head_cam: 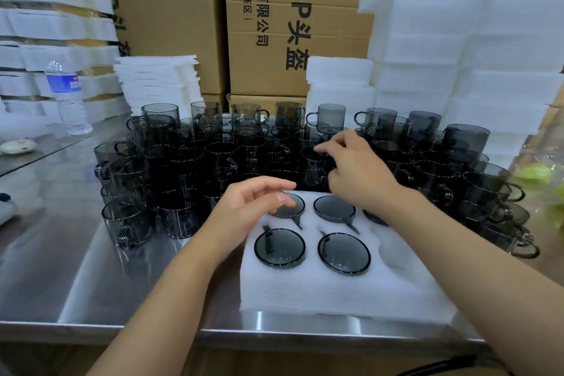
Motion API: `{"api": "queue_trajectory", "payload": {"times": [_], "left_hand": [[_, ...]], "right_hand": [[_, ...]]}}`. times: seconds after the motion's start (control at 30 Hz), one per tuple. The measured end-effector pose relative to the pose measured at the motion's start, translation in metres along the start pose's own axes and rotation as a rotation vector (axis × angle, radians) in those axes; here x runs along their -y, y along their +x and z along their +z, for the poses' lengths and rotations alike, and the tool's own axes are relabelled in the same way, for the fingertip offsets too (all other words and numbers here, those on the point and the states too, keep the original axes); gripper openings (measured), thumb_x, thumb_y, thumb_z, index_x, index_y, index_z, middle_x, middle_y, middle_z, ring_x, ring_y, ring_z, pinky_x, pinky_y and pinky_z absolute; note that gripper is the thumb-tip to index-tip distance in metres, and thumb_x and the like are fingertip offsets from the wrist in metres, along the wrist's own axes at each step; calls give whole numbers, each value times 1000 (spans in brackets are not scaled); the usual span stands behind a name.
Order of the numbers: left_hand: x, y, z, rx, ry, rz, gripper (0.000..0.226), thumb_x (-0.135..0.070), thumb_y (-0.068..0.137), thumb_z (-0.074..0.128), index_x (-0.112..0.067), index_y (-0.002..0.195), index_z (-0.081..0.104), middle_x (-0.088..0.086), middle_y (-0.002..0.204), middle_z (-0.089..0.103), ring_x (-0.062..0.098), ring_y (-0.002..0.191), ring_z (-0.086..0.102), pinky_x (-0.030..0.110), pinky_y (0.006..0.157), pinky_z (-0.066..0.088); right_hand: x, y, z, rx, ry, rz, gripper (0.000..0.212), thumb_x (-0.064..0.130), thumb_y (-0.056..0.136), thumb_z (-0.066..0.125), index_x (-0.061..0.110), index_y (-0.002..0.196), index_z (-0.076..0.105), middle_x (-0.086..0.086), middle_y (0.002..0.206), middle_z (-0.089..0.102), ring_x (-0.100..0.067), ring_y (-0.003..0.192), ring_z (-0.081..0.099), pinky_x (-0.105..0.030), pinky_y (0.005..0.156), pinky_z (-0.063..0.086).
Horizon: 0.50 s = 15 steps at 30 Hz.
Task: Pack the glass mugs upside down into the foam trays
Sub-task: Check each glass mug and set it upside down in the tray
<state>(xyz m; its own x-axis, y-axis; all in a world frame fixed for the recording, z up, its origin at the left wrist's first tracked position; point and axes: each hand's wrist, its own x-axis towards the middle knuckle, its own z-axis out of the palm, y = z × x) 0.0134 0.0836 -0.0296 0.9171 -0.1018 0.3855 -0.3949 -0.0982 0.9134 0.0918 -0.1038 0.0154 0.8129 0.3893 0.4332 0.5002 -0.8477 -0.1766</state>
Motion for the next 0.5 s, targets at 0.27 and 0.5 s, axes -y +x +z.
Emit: {"api": "queue_trajectory", "payload": {"times": [0.27, 0.5], "left_hand": [[1, 1, -1, 4, 23, 14, 25, -23, 80, 58, -19, 102, 71, 0, 89, 75, 1, 86, 65, 8, 73, 45], [-10, 8, 6, -24, 318, -71, 17, -13, 87, 64, -24, 83, 76, -9, 79, 75, 1, 79, 69, 12, 70, 51]], "right_hand": [[-3, -7, 15, -165, 11, -133, 21, 25, 90, 61, 14, 109, 64, -8, 139, 37, -29, 118, 36, -39, 96, 36], [4, -14, 15, -418, 255, -195, 13, 19, 90, 61, 6, 90, 58, -13, 143, 32, -29, 129, 38, -30, 98, 35]]}}
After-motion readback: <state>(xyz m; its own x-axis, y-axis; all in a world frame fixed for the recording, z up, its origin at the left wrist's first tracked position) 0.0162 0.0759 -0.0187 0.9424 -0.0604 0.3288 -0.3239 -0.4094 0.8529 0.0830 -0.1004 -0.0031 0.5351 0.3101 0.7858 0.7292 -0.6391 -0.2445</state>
